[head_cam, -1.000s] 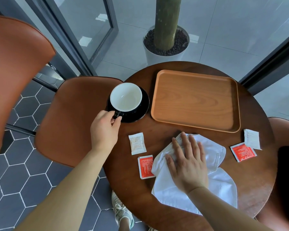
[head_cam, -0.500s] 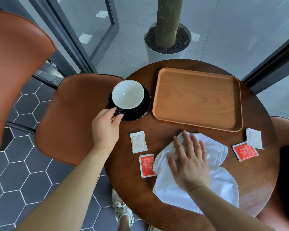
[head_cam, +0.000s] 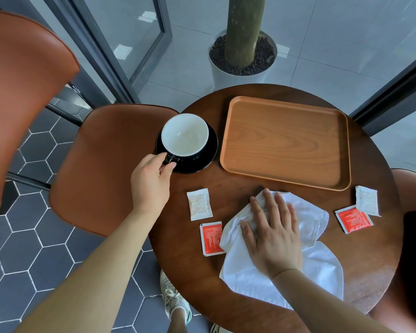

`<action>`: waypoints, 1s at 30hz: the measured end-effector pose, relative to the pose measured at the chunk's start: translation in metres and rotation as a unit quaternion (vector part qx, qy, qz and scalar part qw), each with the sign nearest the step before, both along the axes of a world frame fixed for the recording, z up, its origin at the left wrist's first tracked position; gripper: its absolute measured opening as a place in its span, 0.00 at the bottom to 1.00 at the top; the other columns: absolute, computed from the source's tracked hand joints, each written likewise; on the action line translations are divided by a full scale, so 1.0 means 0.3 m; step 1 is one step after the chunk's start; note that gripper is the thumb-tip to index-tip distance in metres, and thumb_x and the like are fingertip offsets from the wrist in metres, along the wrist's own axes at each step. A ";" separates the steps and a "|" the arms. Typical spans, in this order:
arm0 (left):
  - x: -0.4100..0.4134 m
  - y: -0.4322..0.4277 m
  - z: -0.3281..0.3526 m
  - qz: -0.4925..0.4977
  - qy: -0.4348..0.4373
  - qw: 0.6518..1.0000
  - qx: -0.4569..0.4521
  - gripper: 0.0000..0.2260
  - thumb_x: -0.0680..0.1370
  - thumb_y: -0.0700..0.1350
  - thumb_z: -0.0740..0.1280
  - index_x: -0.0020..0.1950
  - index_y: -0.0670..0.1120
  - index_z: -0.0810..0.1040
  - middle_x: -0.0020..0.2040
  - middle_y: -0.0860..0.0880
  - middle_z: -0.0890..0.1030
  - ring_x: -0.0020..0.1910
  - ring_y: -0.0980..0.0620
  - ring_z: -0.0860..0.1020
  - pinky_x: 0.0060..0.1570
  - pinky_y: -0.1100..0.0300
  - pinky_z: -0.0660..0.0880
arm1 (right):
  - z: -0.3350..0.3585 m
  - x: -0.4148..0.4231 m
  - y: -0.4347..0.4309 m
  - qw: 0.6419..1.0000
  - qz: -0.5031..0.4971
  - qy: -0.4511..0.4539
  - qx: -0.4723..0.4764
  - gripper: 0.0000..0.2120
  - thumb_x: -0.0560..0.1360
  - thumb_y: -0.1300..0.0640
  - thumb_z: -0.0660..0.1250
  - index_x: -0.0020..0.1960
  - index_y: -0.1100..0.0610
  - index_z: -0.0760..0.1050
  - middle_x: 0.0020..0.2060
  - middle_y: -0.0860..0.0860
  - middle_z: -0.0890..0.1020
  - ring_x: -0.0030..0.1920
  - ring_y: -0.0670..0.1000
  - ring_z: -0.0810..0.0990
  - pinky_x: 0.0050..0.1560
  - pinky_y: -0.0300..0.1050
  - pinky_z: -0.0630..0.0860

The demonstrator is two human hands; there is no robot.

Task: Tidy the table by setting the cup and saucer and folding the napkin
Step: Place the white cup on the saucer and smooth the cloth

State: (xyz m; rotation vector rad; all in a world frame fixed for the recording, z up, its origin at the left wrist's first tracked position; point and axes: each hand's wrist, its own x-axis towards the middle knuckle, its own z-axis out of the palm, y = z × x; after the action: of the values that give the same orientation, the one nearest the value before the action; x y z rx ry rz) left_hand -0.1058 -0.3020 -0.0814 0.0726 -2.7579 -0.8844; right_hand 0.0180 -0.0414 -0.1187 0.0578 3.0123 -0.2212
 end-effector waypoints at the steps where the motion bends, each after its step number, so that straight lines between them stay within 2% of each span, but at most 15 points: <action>1: 0.001 0.001 0.000 0.000 -0.001 1.000 -0.002 0.13 0.79 0.43 0.71 0.61 0.38 0.82 0.44 0.44 0.81 0.40 0.49 0.76 0.39 0.55 0.75 | -0.001 0.000 -0.001 1.000 0.000 0.000 0.001 0.30 0.82 0.35 0.45 0.78 0.48 0.62 0.80 0.53 0.59 0.80 0.58 0.53 0.78 0.62 0.52; 5: 0.004 0.003 0.000 0.002 0.001 1.000 -0.002 0.14 0.79 0.43 0.71 0.62 0.38 0.81 0.45 0.43 0.82 0.40 0.48 0.77 0.41 0.54 0.77 | -0.009 -0.003 0.001 1.000 0.004 -0.001 0.002 0.30 0.81 0.35 0.47 0.78 0.48 0.61 0.80 0.53 0.59 0.80 0.58 0.53 0.79 0.62 0.52; 9: 0.009 0.003 0.003 0.012 0.000 1.000 0.011 0.16 0.78 0.44 0.72 0.64 0.38 0.80 0.46 0.43 0.82 0.41 0.52 0.76 0.43 0.56 0.76 | -0.008 0.001 0.004 1.000 0.004 -0.001 0.005 0.30 0.82 0.35 0.46 0.78 0.48 0.61 0.80 0.53 0.59 0.80 0.58 0.53 0.78 0.62 0.52; 14: 0.013 0.008 0.007 0.024 -0.003 0.999 0.035 0.16 0.78 0.44 0.73 0.63 0.39 0.82 0.46 0.44 0.83 0.41 0.49 0.80 0.44 0.51 0.81 | -0.007 0.001 0.004 1.000 0.004 -0.001 0.006 0.30 0.82 0.35 0.46 0.78 0.48 0.61 0.80 0.53 0.58 0.80 0.58 0.53 0.78 0.62 0.52; 19: 0.019 0.007 0.006 0.016 0.002 1.000 0.024 0.15 0.78 0.44 0.72 0.63 0.39 0.82 0.45 0.44 0.83 0.40 0.53 0.77 0.42 0.59 0.77 | -0.008 0.002 0.003 1.000 0.003 -0.001 0.006 0.30 0.82 0.35 0.46 0.79 0.48 0.61 0.80 0.53 0.58 0.81 0.58 0.52 0.78 0.62 0.52; 26: 0.019 0.007 0.004 0.023 -0.001 0.999 0.036 0.16 0.78 0.44 0.72 0.64 0.39 0.81 0.47 0.44 0.83 0.43 0.50 0.80 0.43 0.55 0.80 | -0.011 0.002 0.004 1.000 0.003 0.004 0.007 0.30 0.82 0.35 0.46 0.78 0.48 0.61 0.80 0.53 0.59 0.80 0.58 0.53 0.78 0.63 0.53; 30: 0.022 0.016 0.003 0.024 0.009 0.999 0.039 0.15 0.78 0.44 0.72 0.63 0.38 0.81 0.48 0.43 0.83 0.43 0.53 0.78 0.43 0.63 0.74 | -0.008 0.001 0.002 1.000 0.004 0.006 0.006 0.30 0.82 0.35 0.45 0.78 0.48 0.62 0.80 0.54 0.59 0.80 0.59 0.53 0.78 0.63 0.54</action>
State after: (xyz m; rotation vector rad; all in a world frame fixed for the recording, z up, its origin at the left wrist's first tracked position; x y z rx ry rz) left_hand -0.0992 -0.2971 -0.0803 0.1429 -2.6937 -0.9762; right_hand 0.0183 -0.0407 -0.1209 0.0461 3.0258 -0.2044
